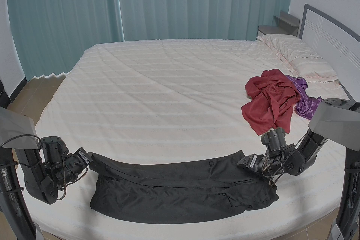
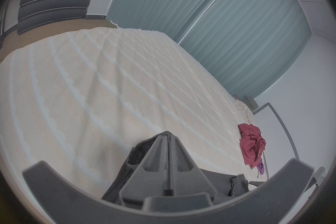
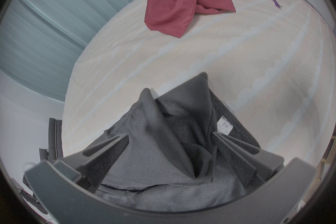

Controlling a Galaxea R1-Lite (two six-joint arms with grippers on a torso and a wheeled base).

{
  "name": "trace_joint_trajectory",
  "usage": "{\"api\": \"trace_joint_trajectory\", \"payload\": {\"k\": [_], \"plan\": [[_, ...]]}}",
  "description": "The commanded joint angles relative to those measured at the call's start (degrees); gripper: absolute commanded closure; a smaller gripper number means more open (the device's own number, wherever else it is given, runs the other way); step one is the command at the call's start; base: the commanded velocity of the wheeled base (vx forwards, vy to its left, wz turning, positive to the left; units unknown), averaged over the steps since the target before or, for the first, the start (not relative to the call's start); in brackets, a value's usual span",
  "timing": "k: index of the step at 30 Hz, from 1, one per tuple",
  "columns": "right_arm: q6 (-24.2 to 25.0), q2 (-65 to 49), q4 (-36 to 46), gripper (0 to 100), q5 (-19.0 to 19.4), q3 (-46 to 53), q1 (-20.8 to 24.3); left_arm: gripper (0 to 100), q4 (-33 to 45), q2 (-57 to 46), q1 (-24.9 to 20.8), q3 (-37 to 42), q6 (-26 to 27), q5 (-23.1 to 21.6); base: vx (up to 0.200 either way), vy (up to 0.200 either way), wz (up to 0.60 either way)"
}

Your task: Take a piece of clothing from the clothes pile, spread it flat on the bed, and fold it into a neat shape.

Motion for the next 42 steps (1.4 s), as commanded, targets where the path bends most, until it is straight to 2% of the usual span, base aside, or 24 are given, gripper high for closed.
{"api": "trace_joint_trajectory", "payload": {"k": [1, 20, 27, 31, 34, 42], "plan": [[0.11, 1.54, -0.11, 100, 0.01, -0.24, 0.40, 100, -0.01, -0.10, 0.02, 0.01, -0.02, 0.01, 0.000, 0.000, 0.00], [1.52, -3.99, -0.47, 100, -0.34, -1.03, -2.59, 100, -0.01, 0.16, 0.11, -0.87, 0.77, 0.01, 0.000, 0.000, 0.00], [3.37, -3.91, -7.50, 100, -0.78, -3.14, -2.76, 100, -0.01, 2.01, 0.11, -5.17, 0.51, 0.54, 0.000, 0.000, 0.00], [3.54, -3.82, -11.01, 100, -2.27, -4.37, -2.94, 100, -0.01, 3.50, 0.46, -8.07, 0.15, 4.49, 0.000, 0.000, 0.00], [3.19, -2.68, -14.88, 100, -3.94, -3.84, -2.85, 100, -0.01, 3.59, 0.55, -9.66, -3.01, 6.52, 0.000, 0.000, 0.00], [2.14, -1.53, -15.58, 100, -4.03, -0.68, -2.50, 100, -0.01, 5.26, 0.64, -8.07, -3.98, 6.43, 0.000, 0.000, 0.00]]}}
